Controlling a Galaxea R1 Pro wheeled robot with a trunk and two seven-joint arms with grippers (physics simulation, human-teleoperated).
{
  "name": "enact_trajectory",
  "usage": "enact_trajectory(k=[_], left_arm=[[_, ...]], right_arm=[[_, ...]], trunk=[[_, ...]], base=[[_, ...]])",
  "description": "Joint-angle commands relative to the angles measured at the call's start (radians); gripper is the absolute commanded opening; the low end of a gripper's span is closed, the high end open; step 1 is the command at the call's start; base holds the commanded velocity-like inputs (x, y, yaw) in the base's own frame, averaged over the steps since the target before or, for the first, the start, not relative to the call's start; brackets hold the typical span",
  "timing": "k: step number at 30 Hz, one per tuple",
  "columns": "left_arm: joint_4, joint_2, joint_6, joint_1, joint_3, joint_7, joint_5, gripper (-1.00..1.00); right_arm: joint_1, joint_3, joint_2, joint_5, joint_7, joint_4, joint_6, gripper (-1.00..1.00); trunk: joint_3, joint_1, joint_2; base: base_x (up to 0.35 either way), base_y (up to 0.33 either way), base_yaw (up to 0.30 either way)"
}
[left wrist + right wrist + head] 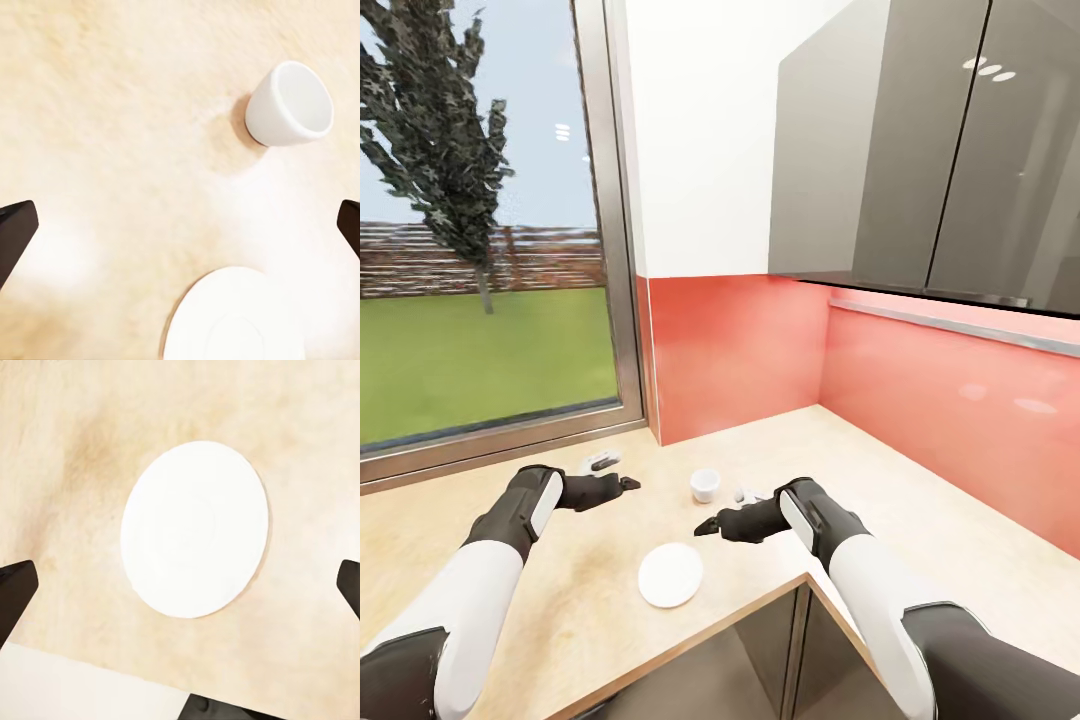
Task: Set up a coffee station on the kitchen countertop: keep the coffee maker on the countertop, move the bottle of coffee from the kitchen shelf to the counter next to the coffee maker, place a paper coffee filter on top of the coffee maker, put the saucer next to the coffee maker with the coffee cup on the saucer, and place the electric kettle next to the coffee maker.
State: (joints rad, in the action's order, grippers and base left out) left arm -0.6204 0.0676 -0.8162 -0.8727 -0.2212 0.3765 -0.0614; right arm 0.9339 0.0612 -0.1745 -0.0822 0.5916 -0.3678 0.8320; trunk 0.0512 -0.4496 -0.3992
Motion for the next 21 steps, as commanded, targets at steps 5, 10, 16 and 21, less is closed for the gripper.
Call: enact_trajectory(k=[5, 10, 16, 21], left_arm=[[-0.001, 0.000, -0.008, 0.000, -0.003, -0.001, -0.006, 1.00], [0.000, -0.004, -0.008, 0.000, -0.003, -0.001, -0.010, 1.00], [0.002, -0.016, -0.009, 0.001, -0.003, 0.001, -0.012, 1.00], [0.005, -0.021, -0.010, 0.013, -0.003, 0.001, -0.012, 1.00]], right_arm=[[0.000, 0.002, 0.000, -0.007, -0.005, 0.001, 0.006, 1.00], [0.000, 0.003, 0.000, -0.006, -0.005, 0.007, 0.006, 1.00], [0.000, 0.003, 0.000, -0.005, -0.005, 0.010, 0.006, 1.00], [-0.001, 0.004, 0.000, -0.005, -0.004, 0.040, 0.006, 1.00]], trunk=[[-0.001, 0.000, -0.001], [-0.001, 0.000, -0.001], [-0.001, 0.000, -0.001], [-0.001, 0.000, -0.001]], base=[[0.001, 0.000, 0.000], [0.017, 0.000, 0.000], [0.150, 0.000, 0.000], [0.083, 0.000, 0.000]])
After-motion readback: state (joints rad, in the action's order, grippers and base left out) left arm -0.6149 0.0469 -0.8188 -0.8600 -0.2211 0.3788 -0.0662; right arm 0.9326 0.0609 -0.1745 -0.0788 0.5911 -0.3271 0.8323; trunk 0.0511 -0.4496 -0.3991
